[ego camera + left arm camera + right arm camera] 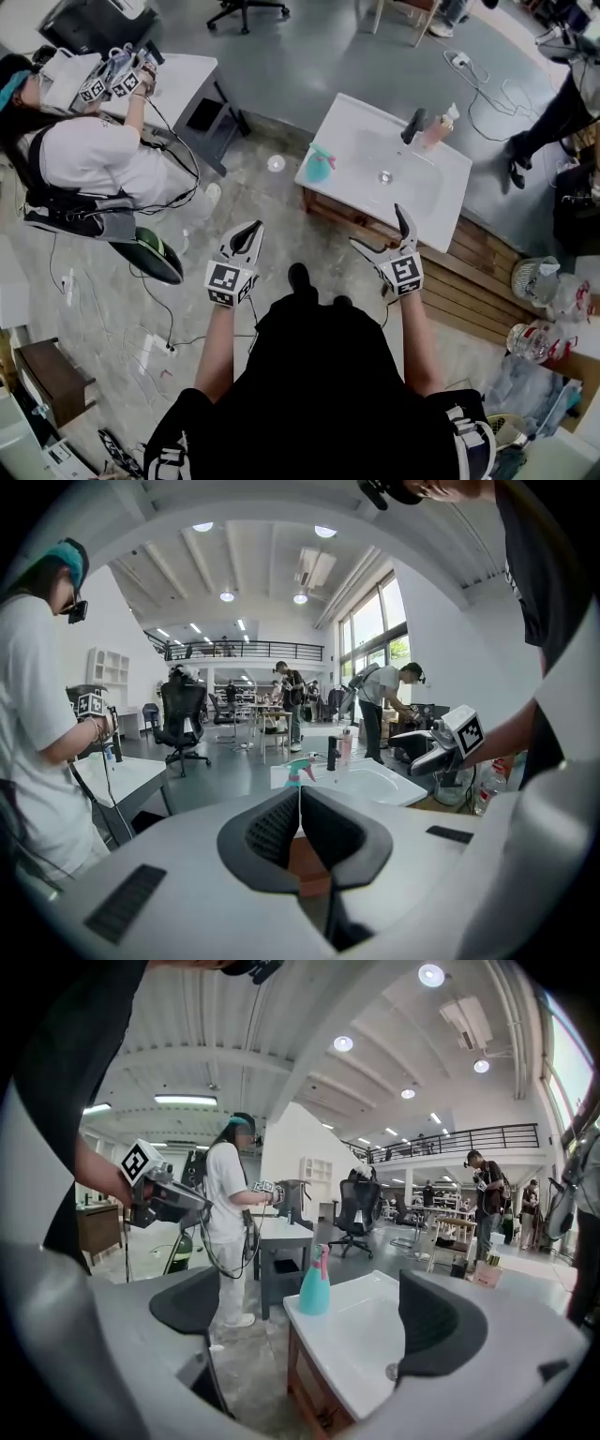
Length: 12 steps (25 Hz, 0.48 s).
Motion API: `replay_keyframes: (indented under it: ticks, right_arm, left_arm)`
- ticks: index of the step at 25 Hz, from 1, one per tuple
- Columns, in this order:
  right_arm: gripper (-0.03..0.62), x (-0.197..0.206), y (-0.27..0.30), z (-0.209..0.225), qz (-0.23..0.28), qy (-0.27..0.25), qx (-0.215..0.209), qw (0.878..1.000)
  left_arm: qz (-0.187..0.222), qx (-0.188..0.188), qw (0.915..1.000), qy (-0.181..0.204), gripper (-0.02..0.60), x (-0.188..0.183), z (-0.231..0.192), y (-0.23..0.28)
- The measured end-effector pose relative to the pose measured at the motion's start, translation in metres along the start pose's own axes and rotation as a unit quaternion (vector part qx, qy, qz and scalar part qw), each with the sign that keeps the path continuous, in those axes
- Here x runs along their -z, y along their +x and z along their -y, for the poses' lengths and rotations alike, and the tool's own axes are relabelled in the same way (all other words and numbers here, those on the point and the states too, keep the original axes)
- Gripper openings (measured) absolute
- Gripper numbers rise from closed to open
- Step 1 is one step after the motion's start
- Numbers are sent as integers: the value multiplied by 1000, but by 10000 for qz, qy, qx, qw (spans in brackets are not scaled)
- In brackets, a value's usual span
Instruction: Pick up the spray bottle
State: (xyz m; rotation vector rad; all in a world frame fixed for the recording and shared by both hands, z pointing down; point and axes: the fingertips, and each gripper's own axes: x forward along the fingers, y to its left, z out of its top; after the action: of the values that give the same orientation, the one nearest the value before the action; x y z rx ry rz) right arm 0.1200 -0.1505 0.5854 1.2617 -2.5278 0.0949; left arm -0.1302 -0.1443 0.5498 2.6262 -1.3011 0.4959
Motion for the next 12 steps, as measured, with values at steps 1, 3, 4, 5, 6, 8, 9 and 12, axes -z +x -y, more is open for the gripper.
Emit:
replay_keyframes:
  ticks: [1,3,4,5,6,8,9,12]
  right_arm:
    - [598,-1,4,0,-17,16,28,10000]
    - [598,-2,14,1,-43,30,91,9999]
    - [598,-3,20,2,-54,17,128,9999]
    - [598,-5,25,3,-63,-10,167,9998]
    - [598,-6,29,2,-76,-44,205,9998]
    - [598,-9,35,-3,-116,-84,263,9995]
    - [598,-10,37,-6,-135,-81,287,9995]
    - [598,-15,48,-14,-177,-112,395,9990]
  left_arm:
    - [2,34,10000,3,26,-1,-5,3]
    - [12,101,9999,14,25,-3,-17,10]
    - [22,139,9999,26,26,-4,-23,14]
    - [36,179,9998,43,25,-6,-28,17]
    - [58,221,9997,64,26,-8,-32,18]
    - [106,287,9995,111,26,-10,-39,17]
    - [115,306,9994,132,26,-10,-43,16]
    - [128,364,9991,157,26,-13,-61,11]
